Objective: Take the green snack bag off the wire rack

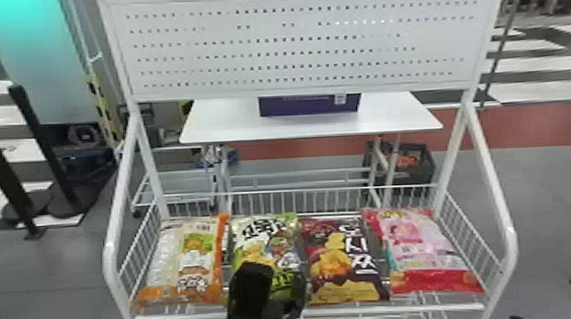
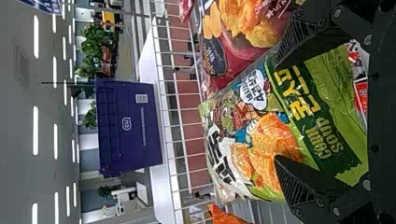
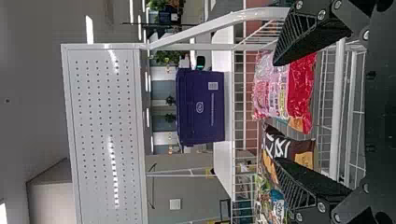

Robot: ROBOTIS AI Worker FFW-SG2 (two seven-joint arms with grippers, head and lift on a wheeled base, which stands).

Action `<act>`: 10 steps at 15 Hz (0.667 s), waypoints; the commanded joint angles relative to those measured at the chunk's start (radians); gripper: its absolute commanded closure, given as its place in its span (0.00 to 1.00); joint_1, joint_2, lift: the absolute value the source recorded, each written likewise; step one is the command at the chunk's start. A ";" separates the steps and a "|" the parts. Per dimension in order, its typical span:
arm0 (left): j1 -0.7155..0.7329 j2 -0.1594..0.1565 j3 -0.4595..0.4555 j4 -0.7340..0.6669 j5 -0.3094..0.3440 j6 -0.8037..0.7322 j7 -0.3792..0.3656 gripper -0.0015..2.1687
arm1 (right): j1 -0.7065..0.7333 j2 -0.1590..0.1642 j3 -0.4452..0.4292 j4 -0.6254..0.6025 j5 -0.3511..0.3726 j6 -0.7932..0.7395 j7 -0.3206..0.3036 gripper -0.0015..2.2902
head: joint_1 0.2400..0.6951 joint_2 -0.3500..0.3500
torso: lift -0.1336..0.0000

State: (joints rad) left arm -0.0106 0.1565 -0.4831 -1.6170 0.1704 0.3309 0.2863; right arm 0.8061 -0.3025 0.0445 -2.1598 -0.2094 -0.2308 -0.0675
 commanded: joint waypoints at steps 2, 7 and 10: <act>-0.003 0.001 0.004 0.008 0.000 0.015 -0.003 0.31 | -0.002 -0.003 0.000 0.000 -0.002 0.000 0.000 0.08 | 0.57 0.50 | 1.00; -0.002 0.008 0.008 0.003 0.001 0.052 0.007 0.77 | -0.007 -0.006 -0.002 0.003 -0.005 0.000 0.000 0.08 | 0.57 0.50 | 1.00; 0.009 0.012 0.006 -0.014 0.001 0.052 0.004 0.77 | -0.007 -0.007 -0.003 0.005 -0.007 0.000 0.000 0.08 | 0.57 0.50 | 1.00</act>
State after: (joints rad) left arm -0.0079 0.1668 -0.4766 -1.6207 0.1718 0.3827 0.2904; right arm 0.7991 -0.3092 0.0419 -2.1553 -0.2160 -0.2308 -0.0675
